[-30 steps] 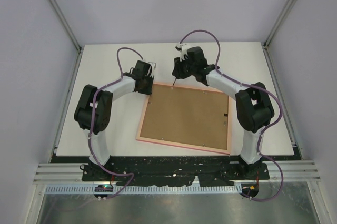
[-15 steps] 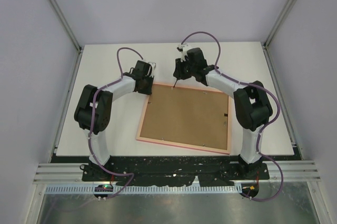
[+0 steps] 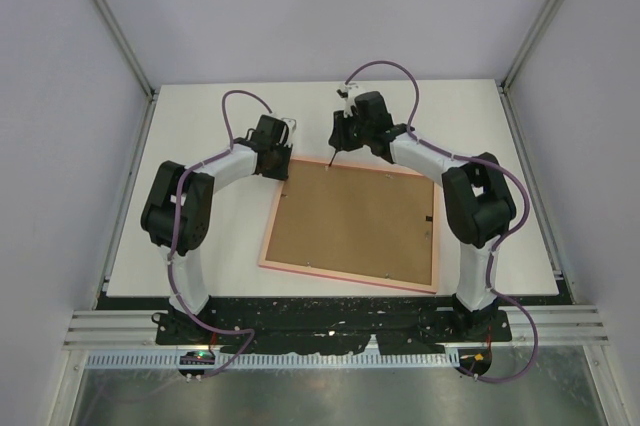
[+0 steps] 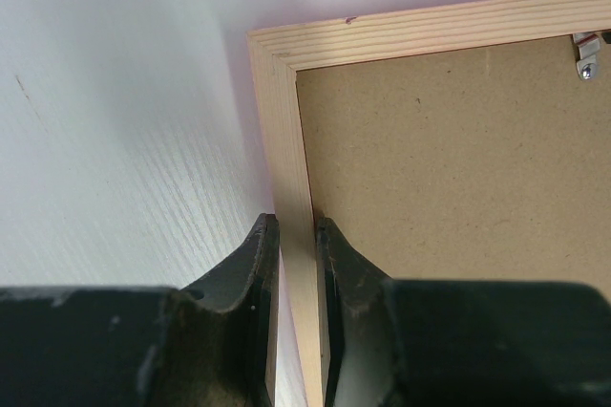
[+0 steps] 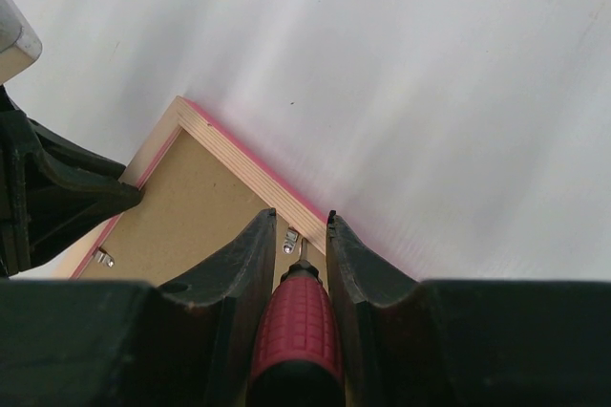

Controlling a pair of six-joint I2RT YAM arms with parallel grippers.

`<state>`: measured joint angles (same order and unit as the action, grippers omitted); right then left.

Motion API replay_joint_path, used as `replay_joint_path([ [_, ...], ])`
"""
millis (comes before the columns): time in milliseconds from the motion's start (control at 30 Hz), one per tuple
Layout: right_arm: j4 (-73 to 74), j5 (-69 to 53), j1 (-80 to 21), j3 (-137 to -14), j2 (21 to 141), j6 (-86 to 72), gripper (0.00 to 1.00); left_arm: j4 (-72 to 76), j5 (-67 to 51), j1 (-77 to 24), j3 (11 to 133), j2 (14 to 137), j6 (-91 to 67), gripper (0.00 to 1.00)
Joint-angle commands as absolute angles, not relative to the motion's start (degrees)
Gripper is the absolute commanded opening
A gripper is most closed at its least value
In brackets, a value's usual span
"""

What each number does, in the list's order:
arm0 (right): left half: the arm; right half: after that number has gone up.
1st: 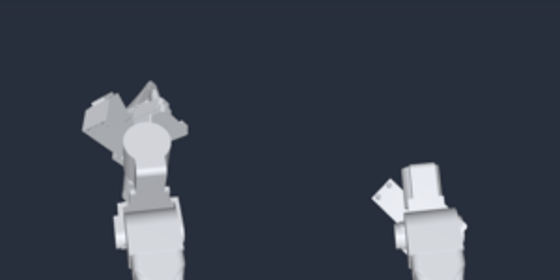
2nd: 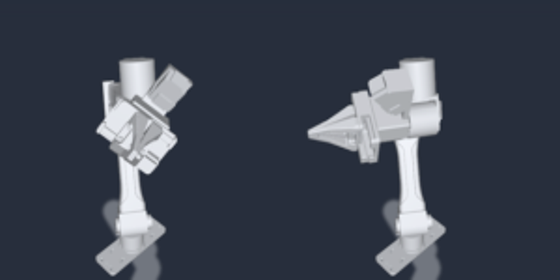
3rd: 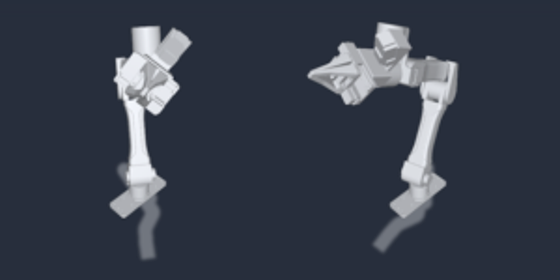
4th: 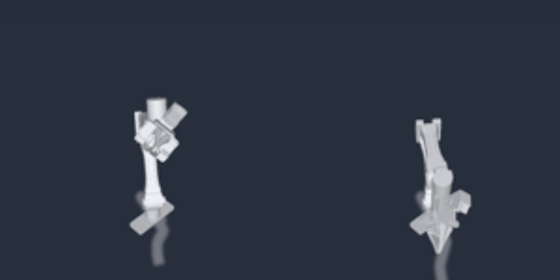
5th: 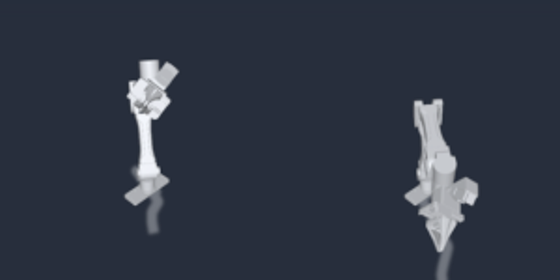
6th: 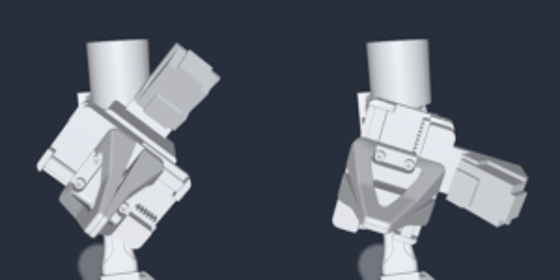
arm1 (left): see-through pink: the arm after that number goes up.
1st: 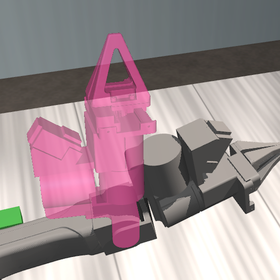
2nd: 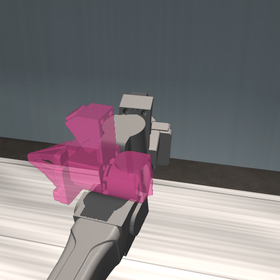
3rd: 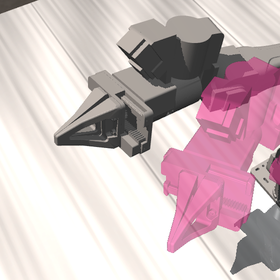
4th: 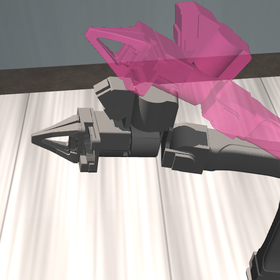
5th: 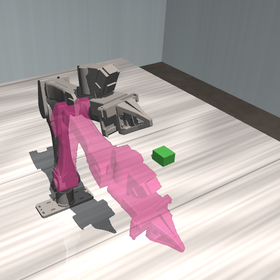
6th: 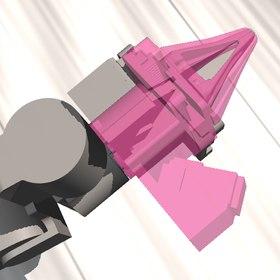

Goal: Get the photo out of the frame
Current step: Release the photo frame item from the photo frame.

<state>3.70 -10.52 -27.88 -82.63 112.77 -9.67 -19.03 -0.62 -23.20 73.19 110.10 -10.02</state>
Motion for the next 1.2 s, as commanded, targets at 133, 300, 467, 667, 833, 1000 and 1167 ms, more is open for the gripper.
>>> replay_joint_path([
  [133,1.3,-11.1,-27.9,-83.7,113.4,-11.0,0.08,-19.6,-0.5,-23.7,74.1,111.2,-8.3,0.09],
  [300,1.3,-12.4,-27.9,-84.0,113.9,-11.4,0.08,-19.6,-0.5,-23.8,74.1,111.2,-8.3,0.09],
  [467,1.4,-13.8,-27.9,-84.1,114.3,-11.2,0.08,-19.6,-0.4,-23.8,74.1,111.2,-8.3,0.09],
  [667,1.5,-14.2,-28.1,-84.1,114.3,-10.3,0.08,-19.6,-0.4,-23.9,74.1,111.2,-8.3,0.09],
  [833,1.6,-14.5,-28.7,-83.9,114.3,-9.1,0.08,-19.5,-0.5,-23.9,74.2,111.2,-8.3,0.09],
  [1000,1.8,-14.5,-29.4,-84.2,114.5,-8.2,0.08,-19.5,-0.4,-23.9,74.1,111.2,-8.3,0.09],
  [1167,1.8,-14.8,-29.8,-84.2,114.6,-7.5,0.07,-19.6,-0.5,-23.9,74.1,111.2,-8.3,0.09],
])
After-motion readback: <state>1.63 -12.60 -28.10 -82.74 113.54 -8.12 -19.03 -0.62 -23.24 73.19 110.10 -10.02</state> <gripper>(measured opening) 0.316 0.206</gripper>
